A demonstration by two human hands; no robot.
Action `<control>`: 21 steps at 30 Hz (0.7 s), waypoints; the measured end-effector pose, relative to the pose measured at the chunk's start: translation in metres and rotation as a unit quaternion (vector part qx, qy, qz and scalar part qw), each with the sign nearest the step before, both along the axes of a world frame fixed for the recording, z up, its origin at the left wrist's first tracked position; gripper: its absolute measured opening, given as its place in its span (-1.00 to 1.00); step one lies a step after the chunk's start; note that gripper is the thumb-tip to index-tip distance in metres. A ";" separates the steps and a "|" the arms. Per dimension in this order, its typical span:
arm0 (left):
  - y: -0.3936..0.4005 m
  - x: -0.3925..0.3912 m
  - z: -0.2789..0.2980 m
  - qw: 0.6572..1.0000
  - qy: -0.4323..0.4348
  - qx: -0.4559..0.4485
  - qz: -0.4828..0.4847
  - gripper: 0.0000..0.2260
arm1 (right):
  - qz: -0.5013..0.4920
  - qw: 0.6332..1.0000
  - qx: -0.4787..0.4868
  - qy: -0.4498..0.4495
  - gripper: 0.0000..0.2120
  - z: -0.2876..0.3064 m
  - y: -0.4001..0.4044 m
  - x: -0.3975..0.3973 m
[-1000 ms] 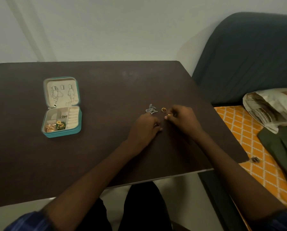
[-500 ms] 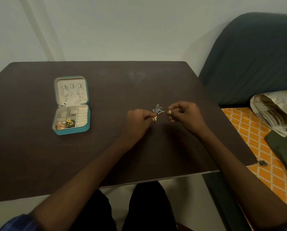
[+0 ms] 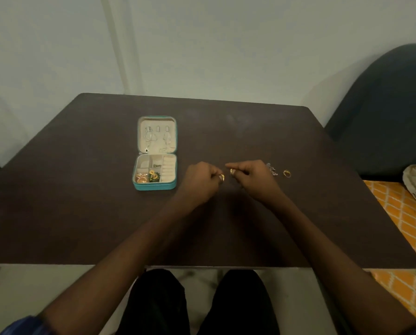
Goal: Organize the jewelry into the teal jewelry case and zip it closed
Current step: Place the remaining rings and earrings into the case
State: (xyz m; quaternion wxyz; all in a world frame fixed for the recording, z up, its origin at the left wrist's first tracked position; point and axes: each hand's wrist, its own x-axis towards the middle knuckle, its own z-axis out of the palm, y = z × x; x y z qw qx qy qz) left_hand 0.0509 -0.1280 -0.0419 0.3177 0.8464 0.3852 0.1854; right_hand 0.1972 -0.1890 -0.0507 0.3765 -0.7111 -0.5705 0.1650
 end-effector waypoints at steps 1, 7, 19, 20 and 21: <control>0.003 -0.004 -0.001 1.000 0.006 0.003 0.003 -0.79 | 0.008 1.000 -0.011 -0.007 -0.76 0.000 0.003 -0.005; 0.009 -0.023 -0.006 0.999 -0.001 0.035 0.019 -0.81 | 0.014 1.000 -0.021 -0.001 -0.79 0.001 0.008 -0.026; 0.013 -0.034 -0.021 0.996 0.078 0.034 0.011 -0.81 | 0.011 0.996 -0.050 -0.071 -0.88 -0.017 0.016 -0.043; 0.011 -0.033 -0.022 0.996 0.081 0.038 0.017 -0.81 | 0.014 0.994 -0.047 -0.100 -0.90 -0.018 0.016 -0.043; 0.009 -0.031 -0.023 0.995 0.088 0.042 0.024 -0.81 | 0.015 0.991 -0.047 -0.127 -0.92 -0.020 0.016 -0.042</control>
